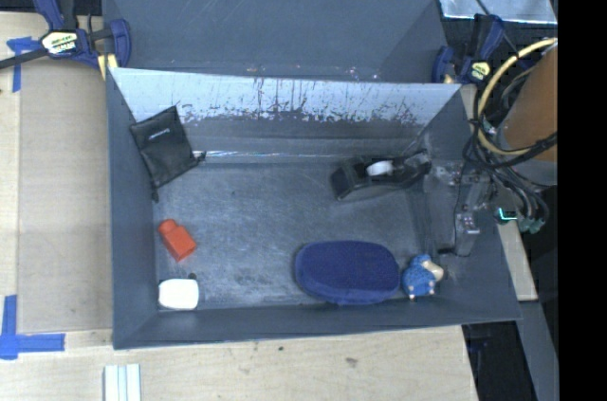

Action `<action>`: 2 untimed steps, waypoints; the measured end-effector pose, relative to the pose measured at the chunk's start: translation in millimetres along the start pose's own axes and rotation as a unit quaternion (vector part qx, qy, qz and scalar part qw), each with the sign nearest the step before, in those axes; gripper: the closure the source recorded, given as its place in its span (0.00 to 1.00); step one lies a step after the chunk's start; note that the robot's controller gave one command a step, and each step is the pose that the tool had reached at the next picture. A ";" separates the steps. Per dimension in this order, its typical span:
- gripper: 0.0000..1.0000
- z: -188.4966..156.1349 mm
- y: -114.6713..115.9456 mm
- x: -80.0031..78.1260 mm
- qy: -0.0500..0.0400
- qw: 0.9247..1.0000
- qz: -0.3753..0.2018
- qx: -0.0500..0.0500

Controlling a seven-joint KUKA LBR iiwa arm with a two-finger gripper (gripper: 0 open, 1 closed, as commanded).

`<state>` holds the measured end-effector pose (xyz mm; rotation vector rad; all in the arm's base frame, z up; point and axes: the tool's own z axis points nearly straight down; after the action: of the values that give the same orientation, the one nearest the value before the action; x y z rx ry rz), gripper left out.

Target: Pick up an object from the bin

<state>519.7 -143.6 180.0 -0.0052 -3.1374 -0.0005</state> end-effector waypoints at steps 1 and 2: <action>0.00 83.1 -3.6 19.5 0.000 1.000 -0.019 0.000; 0.00 108.1 35.2 29.0 -0.003 0.996 0.086 0.001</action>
Offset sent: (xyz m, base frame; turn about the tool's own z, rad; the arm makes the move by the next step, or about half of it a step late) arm -0.0180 -0.0033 -0.0788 -0.0408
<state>490.4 -108.2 72.0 -0.2743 -3.1311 0.0045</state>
